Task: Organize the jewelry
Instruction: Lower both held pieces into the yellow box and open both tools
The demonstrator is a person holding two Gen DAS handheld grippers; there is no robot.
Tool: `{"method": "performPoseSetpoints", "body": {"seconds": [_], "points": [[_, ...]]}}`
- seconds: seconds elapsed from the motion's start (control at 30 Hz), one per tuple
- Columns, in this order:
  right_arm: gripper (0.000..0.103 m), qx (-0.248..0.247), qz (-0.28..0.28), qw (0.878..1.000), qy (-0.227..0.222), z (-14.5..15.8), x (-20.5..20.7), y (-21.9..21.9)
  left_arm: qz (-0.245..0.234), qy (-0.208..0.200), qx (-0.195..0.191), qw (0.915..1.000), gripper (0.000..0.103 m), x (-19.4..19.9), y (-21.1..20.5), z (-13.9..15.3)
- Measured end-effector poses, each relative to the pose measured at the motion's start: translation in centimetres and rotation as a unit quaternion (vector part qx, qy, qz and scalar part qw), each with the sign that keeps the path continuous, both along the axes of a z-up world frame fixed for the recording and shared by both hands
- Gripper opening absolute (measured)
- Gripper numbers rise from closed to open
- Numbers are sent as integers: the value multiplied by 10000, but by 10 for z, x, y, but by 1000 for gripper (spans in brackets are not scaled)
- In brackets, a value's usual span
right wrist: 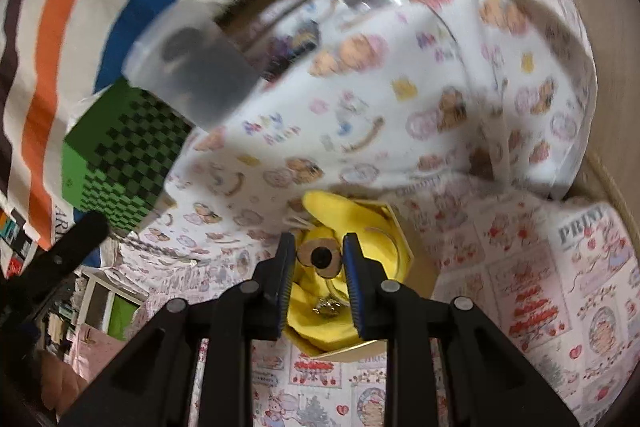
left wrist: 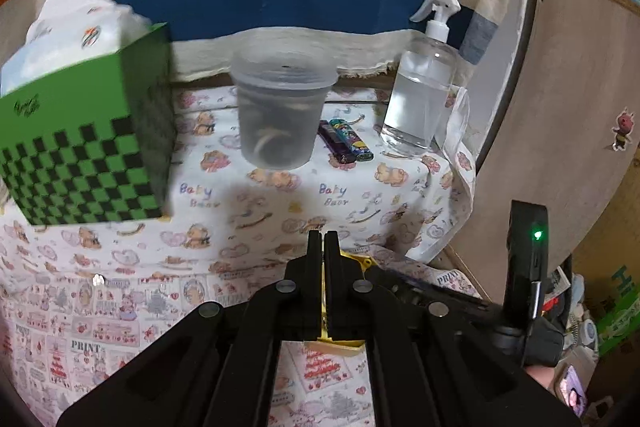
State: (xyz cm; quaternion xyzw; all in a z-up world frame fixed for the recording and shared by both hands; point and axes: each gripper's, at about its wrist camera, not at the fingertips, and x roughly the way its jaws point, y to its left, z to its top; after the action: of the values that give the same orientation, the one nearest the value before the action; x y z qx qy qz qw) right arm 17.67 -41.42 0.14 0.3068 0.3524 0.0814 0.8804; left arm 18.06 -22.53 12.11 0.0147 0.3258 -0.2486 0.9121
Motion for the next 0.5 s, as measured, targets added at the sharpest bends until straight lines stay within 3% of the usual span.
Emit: {"method": "performPoseSetpoints", "body": {"seconds": [0.07,0.27,0.4,0.43,0.5], "points": [[47,104,-44,9999,29,-1,1,-4,19,-49,67,10000,0,3,-9,1],[49,617,-696,9956,-123,-1,-13,-37,-18,166,-49,9998,0,19,-23,-8],[54,756,-849,9934,-129,-1,-16,-48,-92,226,-117,9996,0,20,-31,-18],[55,758,-863,9933,-128,-1,-16,-49,-126,179,-120,9997,2,19,-32,-19],[56,650,-885,9939,-130,2,-17,-47,-180,80,-70,9998,26,15,-32,-19]]}}
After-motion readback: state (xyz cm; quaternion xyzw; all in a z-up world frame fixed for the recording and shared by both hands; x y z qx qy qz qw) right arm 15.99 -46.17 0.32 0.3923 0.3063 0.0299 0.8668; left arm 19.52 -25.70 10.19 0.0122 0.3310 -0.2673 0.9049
